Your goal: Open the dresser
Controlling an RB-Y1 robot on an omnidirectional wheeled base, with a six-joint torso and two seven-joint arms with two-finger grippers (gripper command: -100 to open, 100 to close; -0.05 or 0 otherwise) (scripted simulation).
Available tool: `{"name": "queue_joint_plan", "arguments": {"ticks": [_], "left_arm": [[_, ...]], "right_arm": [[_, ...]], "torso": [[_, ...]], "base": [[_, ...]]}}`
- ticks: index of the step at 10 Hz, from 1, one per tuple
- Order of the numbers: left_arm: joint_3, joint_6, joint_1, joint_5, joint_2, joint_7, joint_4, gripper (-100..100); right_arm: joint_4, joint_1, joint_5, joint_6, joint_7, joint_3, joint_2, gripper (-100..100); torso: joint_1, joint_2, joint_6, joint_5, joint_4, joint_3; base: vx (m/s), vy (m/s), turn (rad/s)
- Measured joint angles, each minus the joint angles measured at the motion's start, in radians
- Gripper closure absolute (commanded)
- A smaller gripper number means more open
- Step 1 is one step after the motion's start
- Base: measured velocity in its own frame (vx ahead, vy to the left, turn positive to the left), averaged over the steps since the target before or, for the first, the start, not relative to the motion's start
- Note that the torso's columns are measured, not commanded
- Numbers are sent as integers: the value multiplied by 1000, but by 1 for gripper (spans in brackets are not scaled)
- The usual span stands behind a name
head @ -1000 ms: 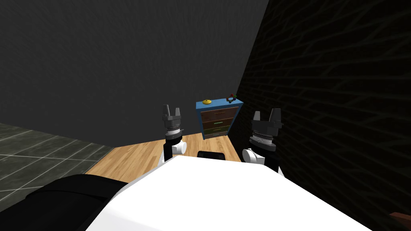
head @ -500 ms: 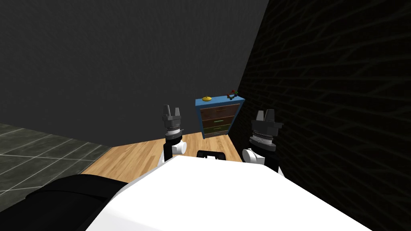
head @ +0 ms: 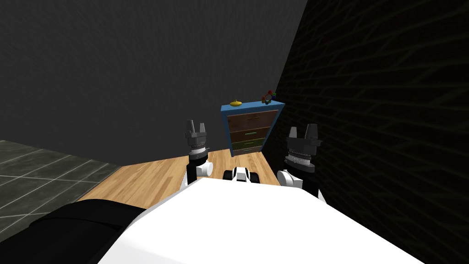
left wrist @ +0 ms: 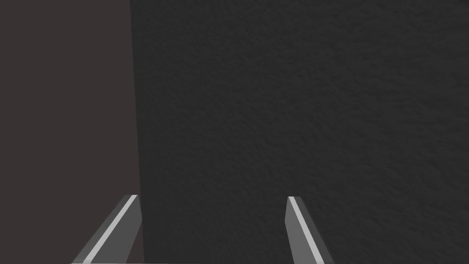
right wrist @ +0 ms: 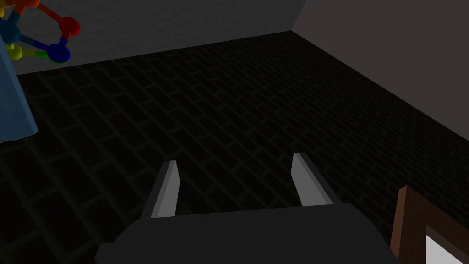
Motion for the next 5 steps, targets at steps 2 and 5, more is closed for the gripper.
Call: {"name": "queue_joint_plan", "arguments": {"ticks": [2, 5], "left_arm": [[0, 0, 0, 0, 0, 0, 0, 0], [0, 0, 0, 0, 0, 0, 0, 0]], "right_arm": [[11, -3, 23, 11, 22, -1, -51, -100], [32, -20, 71, 48, 72, -19, -123, -100]], "torso": [[0, 12, 0, 0, 13, -24], [0, 13, 0, 0, 14, -25]], "base": [[-4, 14, 62], [-2, 21, 107]]}}
